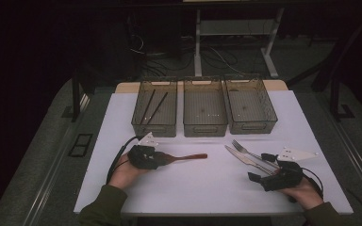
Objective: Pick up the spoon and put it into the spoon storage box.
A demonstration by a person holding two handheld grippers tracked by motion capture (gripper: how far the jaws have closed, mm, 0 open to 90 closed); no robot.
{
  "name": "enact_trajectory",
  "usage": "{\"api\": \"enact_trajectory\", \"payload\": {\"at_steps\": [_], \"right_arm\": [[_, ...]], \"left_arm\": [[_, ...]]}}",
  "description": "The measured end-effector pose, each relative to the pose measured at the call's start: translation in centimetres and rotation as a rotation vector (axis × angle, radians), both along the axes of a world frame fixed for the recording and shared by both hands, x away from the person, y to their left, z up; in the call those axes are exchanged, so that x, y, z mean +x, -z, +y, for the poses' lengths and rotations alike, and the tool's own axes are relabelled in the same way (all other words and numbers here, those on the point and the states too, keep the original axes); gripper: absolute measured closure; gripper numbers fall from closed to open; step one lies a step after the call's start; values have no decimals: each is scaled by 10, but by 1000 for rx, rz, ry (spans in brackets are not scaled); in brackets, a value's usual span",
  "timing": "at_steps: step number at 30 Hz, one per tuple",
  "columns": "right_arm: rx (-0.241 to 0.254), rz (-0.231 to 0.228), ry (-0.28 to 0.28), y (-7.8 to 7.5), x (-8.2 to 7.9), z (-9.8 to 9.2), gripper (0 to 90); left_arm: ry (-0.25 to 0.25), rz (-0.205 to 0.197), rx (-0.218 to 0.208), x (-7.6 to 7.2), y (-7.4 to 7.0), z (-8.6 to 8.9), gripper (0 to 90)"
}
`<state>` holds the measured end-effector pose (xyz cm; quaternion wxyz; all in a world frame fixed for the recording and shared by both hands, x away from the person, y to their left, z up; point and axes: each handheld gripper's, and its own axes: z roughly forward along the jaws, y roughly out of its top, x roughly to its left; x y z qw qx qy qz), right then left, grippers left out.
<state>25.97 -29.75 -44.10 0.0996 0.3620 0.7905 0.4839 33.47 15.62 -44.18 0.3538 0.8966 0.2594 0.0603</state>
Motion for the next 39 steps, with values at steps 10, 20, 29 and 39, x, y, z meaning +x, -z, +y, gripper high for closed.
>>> {"api": "enact_trajectory", "payload": {"at_steps": [10,20,29,39], "right_arm": [[-2,-1,-2,0,0,0,24],[-23,-5,4,1,-1,3,70],[-31,-5,2,1,-1,5,70],[-30,1,7,2,0,4,70]], "left_arm": [[25,3,-3,-3,-1,-2,732],[47,4,12,-5,-2,-4,788],[57,14,2,-5,-5,-4,794],[34,6,-61,-8,-19,-2,796]]}}
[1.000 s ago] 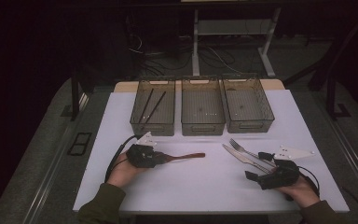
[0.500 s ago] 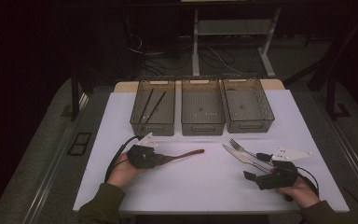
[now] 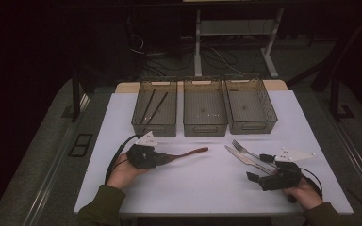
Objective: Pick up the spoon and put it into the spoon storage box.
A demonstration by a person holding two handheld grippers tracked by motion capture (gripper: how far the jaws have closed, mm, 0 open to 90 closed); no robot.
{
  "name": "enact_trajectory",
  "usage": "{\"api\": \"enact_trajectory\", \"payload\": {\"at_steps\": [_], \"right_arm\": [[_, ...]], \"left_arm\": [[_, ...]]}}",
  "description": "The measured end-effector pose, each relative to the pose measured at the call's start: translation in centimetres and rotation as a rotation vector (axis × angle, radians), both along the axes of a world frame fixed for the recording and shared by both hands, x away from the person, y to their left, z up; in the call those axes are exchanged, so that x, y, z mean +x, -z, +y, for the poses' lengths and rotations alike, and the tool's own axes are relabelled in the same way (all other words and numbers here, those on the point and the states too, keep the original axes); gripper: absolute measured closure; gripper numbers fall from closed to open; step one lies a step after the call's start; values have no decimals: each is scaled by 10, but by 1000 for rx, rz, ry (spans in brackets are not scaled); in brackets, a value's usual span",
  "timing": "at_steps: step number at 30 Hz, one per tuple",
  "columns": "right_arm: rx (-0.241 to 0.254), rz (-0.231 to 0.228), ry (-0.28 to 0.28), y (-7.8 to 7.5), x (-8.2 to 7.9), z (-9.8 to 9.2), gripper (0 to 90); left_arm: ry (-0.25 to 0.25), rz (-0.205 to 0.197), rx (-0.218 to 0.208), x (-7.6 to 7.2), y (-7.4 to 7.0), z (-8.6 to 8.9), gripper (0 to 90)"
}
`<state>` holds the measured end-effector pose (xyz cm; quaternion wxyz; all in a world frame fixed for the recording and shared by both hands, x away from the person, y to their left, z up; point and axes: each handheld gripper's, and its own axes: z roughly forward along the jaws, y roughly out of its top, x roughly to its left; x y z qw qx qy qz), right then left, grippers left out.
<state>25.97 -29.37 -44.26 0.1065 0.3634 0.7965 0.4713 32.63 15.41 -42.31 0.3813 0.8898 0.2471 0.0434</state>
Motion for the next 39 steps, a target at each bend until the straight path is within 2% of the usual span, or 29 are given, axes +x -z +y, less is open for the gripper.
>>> {"api": "enact_trajectory", "payload": {"at_steps": [5,11,28,39], "right_arm": [[-1,-1,-2,0,0,0,70],[-1,1,0,0,0,0,70],[-8,0,0,0,0,0,70],[0,0,11,0,1,-1,70]], "left_arm": [[-25,-3,-32,-1,-7,1,796],[-52,-15,-50,-2,-14,-1,796],[-173,-42,-122,0,-32,-4,796],[-216,-68,-115,12,-42,-11,796]]}}
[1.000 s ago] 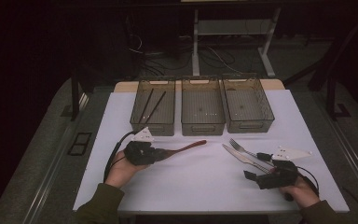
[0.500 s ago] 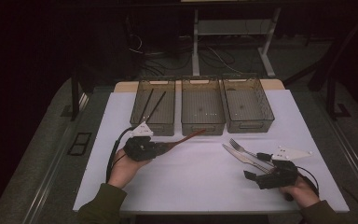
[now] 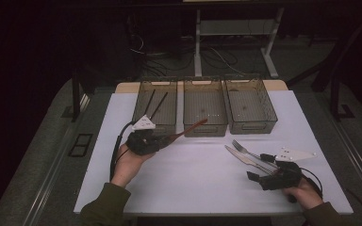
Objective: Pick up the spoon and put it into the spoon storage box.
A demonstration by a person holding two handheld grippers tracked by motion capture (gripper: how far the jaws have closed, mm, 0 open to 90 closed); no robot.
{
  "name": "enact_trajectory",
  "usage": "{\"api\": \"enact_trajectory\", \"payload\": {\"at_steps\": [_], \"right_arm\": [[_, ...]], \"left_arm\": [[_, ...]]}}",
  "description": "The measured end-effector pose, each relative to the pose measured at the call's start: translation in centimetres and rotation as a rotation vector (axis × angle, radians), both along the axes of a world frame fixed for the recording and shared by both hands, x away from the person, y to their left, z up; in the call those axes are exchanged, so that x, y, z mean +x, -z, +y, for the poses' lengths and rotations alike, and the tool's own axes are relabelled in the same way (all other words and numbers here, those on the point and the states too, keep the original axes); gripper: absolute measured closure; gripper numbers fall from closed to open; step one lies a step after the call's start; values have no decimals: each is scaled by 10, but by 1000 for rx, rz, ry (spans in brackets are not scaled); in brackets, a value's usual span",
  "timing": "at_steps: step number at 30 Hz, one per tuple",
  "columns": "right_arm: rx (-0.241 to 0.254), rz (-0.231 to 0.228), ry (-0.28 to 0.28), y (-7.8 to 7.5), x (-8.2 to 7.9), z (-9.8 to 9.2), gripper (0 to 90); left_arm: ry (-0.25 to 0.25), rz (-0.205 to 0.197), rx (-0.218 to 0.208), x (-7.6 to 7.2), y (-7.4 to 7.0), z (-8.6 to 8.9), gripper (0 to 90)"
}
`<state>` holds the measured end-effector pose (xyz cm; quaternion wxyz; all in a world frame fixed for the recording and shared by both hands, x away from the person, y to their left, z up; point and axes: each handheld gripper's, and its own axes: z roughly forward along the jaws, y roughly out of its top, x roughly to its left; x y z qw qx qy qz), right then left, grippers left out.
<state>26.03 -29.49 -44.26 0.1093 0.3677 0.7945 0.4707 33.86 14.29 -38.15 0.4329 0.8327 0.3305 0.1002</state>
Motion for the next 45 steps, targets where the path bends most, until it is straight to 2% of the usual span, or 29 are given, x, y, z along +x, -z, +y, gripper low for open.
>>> {"api": "enact_trajectory", "payload": {"at_steps": [11,20,22,24,26,33,35,41,43,45], "right_arm": [[2,4,2,0,-1,0,70],[3,4,4,0,0,-1,70],[5,6,5,0,0,-1,70],[5,5,5,0,0,-1,70],[6,5,4,0,0,-1,70],[7,6,5,0,0,-1,70],[8,7,5,0,0,-1,70],[9,4,5,0,0,-2,70],[9,4,5,0,0,-3,70],[9,5,5,0,0,-3,70]], "left_arm": [[-60,-26,-3,27,-14,-20,796],[-98,-34,17,54,-23,-37,796],[-97,-36,40,59,-26,-40,796],[-117,-37,22,64,-27,-45,796],[-118,-38,33,70,-28,-48,796],[-139,-38,47,88,-30,-66,796],[-142,-35,62,92,-29,-72,796],[-154,-25,93,103,-22,-85,796],[-166,-15,79,105,-19,-88,796],[-167,-7,101,108,-17,-90,796]]}}
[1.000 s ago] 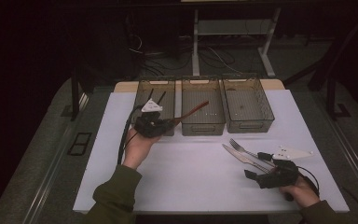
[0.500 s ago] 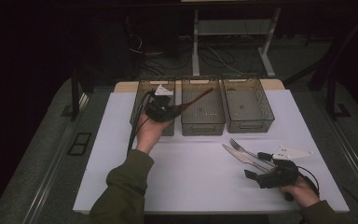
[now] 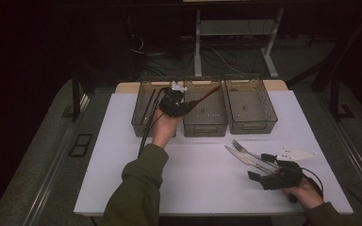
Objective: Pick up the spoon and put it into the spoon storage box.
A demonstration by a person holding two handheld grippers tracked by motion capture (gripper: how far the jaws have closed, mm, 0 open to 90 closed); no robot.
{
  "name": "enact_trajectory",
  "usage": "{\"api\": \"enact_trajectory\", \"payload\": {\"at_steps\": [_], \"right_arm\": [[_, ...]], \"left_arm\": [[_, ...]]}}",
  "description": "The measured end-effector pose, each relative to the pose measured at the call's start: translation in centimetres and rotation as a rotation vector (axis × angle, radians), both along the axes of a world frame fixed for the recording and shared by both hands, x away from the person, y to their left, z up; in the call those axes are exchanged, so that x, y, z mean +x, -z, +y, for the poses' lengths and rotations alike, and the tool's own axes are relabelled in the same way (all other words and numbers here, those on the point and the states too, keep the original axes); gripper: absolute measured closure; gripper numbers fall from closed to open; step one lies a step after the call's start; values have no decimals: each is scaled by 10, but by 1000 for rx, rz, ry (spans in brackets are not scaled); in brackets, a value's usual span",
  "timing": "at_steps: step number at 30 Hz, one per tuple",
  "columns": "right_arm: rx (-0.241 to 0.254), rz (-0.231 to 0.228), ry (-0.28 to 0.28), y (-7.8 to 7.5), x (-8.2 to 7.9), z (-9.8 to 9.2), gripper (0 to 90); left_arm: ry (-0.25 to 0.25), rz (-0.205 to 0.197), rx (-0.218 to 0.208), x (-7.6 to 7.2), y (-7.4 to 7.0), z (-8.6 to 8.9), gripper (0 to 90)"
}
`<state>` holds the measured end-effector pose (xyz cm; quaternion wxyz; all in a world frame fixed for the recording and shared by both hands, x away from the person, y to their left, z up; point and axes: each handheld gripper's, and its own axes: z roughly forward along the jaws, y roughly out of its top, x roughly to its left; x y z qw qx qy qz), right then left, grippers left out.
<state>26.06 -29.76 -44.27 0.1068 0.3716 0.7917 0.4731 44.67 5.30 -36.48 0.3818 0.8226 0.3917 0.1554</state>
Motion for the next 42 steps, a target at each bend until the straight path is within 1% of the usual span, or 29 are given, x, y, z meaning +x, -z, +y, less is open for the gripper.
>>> {"api": "enact_trajectory", "payload": {"at_steps": [1,5,7,9,10,11,12,16,19,22,23,24,26,27,29,34,36,38,41,42], "right_arm": [[1,-1,0,0,0,0,70],[1,-1,-1,0,0,-1,70],[1,-1,-1,0,0,-1,70],[2,-1,-1,0,0,-1,70],[2,0,-1,0,0,-1,70],[3,-2,-2,0,0,-1,70],[3,-2,-2,0,0,-1,70],[5,-2,-2,-1,0,-1,70],[4,-2,-3,-1,0,-1,70],[4,-2,-2,-1,0,-1,70],[4,-2,-2,-1,0,-1,70],[5,-2,-2,-1,0,-1,70],[4,-2,-2,-1,0,-1,70],[3,-1,-2,0,0,-1,70],[3,-1,-3,0,0,-1,70],[2,0,-2,0,0,-1,70],[4,1,-2,0,0,-1,70],[4,1,-2,0,1,-1,70],[5,3,-2,0,1,-1,70],[4,3,-2,0,2,-1,70]], "left_arm": [[-5,0,-5,1,1,-1,796],[-11,22,9,4,7,-7,795],[-13,34,23,5,10,-9,795],[-8,45,28,5,13,-11,795],[-1,50,43,6,14,-12,795],[-2,53,43,5,16,-14,795],[3,55,54,6,16,-14,795],[1,79,58,6,20,-17,794],[7,85,69,6,22,-19,794],[9,86,63,5,22,-20,791],[12,87,57,5,22,-20,774],[19,84,59,5,22,-20,745],[28,80,55,5,20,-20,719],[36,79,45,4,19,-20,701],[47,69,45,4,18,-20,683],[66,48,17,1,12,-19,641],[77,37,-7,-1,10,-18,622],[102,37,-20,-3,7,-16,592],[140,32,-25,-7,4,-13,559],[147,32,-43,-9,3,-12,553]]}}
